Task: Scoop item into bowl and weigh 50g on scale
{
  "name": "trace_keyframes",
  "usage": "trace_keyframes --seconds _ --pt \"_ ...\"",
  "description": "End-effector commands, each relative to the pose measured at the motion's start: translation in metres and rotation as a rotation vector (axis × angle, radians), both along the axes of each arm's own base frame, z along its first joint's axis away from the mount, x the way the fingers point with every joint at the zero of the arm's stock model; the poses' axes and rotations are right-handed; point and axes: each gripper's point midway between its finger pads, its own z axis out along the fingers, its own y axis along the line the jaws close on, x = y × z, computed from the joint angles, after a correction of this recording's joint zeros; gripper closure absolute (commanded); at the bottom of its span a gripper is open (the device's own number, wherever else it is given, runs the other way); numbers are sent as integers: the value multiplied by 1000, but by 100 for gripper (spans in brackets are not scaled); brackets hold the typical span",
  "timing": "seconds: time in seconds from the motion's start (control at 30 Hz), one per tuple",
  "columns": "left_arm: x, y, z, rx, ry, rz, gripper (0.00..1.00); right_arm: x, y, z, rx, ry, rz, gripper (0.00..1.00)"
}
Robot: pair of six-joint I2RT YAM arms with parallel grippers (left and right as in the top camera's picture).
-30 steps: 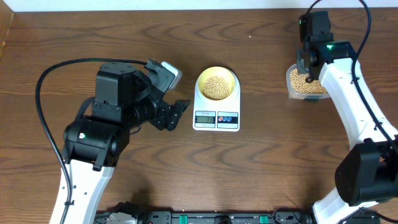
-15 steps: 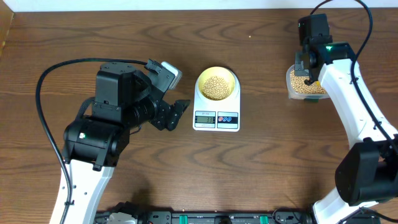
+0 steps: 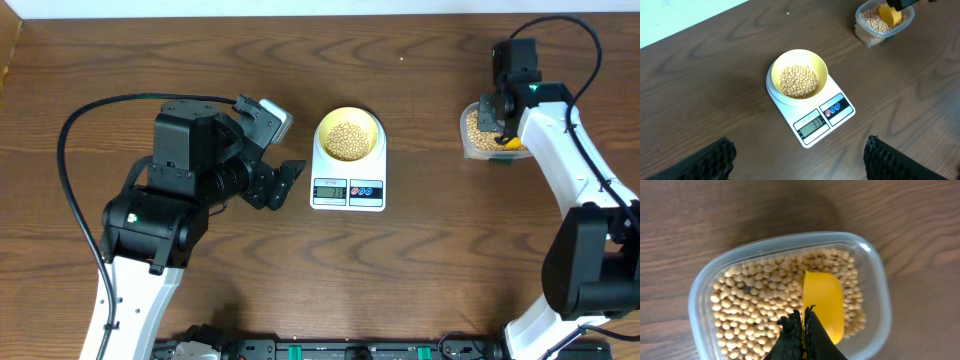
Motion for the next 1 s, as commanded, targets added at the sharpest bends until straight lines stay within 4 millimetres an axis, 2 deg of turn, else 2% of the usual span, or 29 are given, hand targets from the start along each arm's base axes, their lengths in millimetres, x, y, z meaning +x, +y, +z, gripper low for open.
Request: trace_keyframes --seconds 0.0,0.17,0.4,0.53,0.7,0.97 --pt "0 1 -1 2 0 -3 16 -5 8 -16 89 20 7 99" --pt "0 1 -1 3 0 -4 16 -8 22 -22 200 41 71 99" --pt "0 1 -1 2 0 -3 16 -7 22 -22 323 34 75 99" --pt "0 1 -1 2 0 -3 16 -6 20 -19 434 15 80 99" --pt "0 1 -1 2 0 -3 16 -2 33 -6 599 -34 217 99" --pt "0 1 -1 2 0 -3 16 -4 23 -1 646 -58 263 99"
